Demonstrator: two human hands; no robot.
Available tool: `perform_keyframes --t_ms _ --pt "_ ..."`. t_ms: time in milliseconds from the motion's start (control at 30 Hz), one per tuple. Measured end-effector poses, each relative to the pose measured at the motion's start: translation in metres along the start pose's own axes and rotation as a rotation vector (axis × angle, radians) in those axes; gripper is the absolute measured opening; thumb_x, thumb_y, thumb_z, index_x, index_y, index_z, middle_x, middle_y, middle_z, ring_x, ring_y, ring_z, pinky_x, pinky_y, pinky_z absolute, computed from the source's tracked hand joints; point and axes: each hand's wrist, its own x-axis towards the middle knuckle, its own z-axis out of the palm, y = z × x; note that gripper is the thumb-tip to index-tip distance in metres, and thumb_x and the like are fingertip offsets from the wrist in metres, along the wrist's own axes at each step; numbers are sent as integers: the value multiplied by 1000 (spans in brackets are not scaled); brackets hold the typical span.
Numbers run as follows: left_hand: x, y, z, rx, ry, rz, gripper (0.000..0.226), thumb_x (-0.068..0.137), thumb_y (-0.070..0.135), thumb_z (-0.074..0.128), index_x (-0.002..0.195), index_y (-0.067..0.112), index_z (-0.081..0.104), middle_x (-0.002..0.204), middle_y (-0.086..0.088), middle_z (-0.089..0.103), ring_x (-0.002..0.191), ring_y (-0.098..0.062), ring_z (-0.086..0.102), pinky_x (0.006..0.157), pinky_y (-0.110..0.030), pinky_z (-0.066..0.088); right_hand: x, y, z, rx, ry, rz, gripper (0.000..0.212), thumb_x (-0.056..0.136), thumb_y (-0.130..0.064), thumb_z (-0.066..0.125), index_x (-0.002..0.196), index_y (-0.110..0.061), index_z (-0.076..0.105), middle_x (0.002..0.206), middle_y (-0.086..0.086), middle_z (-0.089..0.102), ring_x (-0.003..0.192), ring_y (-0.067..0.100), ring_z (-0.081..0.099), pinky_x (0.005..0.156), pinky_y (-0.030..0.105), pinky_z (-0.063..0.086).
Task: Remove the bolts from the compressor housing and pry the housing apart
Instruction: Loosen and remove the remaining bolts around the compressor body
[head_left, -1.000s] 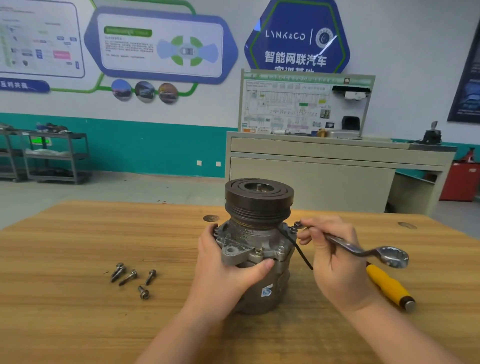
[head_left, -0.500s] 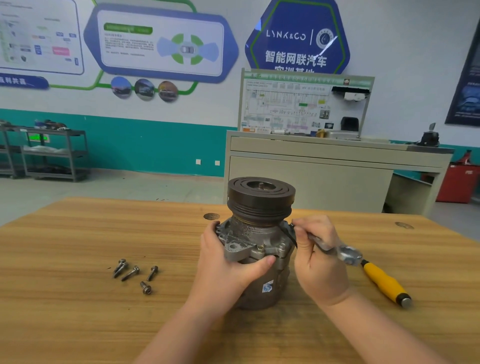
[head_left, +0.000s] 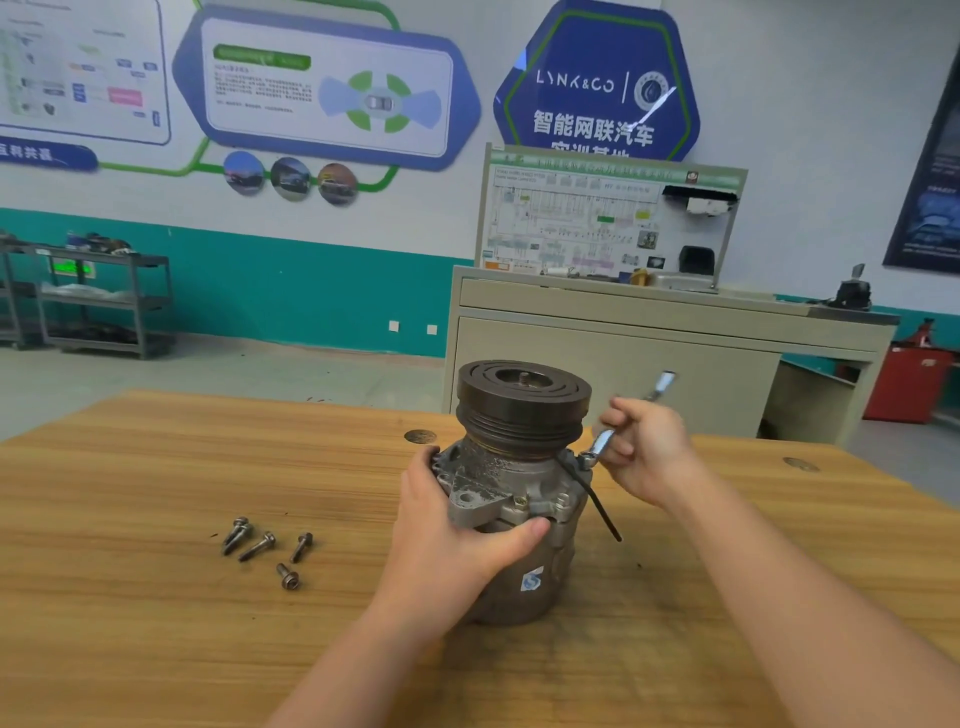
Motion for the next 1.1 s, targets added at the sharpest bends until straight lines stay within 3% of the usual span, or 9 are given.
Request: perform_keyframes --t_ms 133,200,267,367,500,767,967,1033,1100 --pt "2 -1 -1 -14 -16 9 130 35 74 81 143 41 16 128 29 32 125 0 39 107 -26 34 15 1 8 -265 -182 256 49 100 -11 31 53 -13 45 39 -6 36 28 5 26 32 16 15" --pt "1 -1 -2 -19 -18 13 129 35 73 81 141 43 15 128 29 32 125 1 39 106 -25 34 15 5 7 -201 -151 265 39 102 -16 32 65 -12 43 39 -6 40 29 5 29 34 16 17" --pt "1 0 -2 -17 -18 8 129 35 73 81 141 44 15 131 24 35 127 -2 39 109 -29 36 11 4 1 38 -79 206 31 103 -18 33 76 -9 45 47 -1 49 32 6 38 31 15 25" --pt "2 -1 -1 -5 -10 -3 131 35 73 80 144 41 16 135 18 36 128 -5 40 112 -34 37 -5 -1 -15 240 -19 12 26 103 -14 34 80 -8 46 64 10 61 43 13 55 38 18 42" --pt "3 -2 1 -18 13 0 131 33 73 80 144 40 18 133 20 37 126 -4 41 108 -31 38 -36 2 -27 -63 104 -371 20 106 -18 35 88 -11 41 64 7 70 48 12 62 44 21 50" --pt "-1 1 1 -34 4 10 124 35 70 80 138 47 14 137 16 37 128 -5 39 105 -26 34 -57 12 -20 -354 88 -799 16 104 -11 36 90 -16 43 78 12 65 51 20 66 45 25 52" --pt "0 3 3 -25 12 25 119 33 70 78 128 45 12 138 13 37 127 -5 39 102 -23 31 -61 25 -15 -713 -40 -1113 21 99 -32 47 88 -49 49 72 2 66 56 13 65 54 27 54" --pt "0 2 3 -29 23 34 118 33 70 78 129 44 14 138 12 38 128 -5 40 102 -24 32 -63 27 -18 -924 -187 -1310 10 101 -38 44 96 -34 53 73 0 63 61 8 63 58 25 55" --pt "0 2 3 -30 23 38 118 34 71 79 128 44 13 138 11 38 127 -5 41 101 -23 33 -62 32 -25 -1127 -325 -1536 19 103 -31 41 100 -14 50 79 12 63 69 12 59 65 19 52"
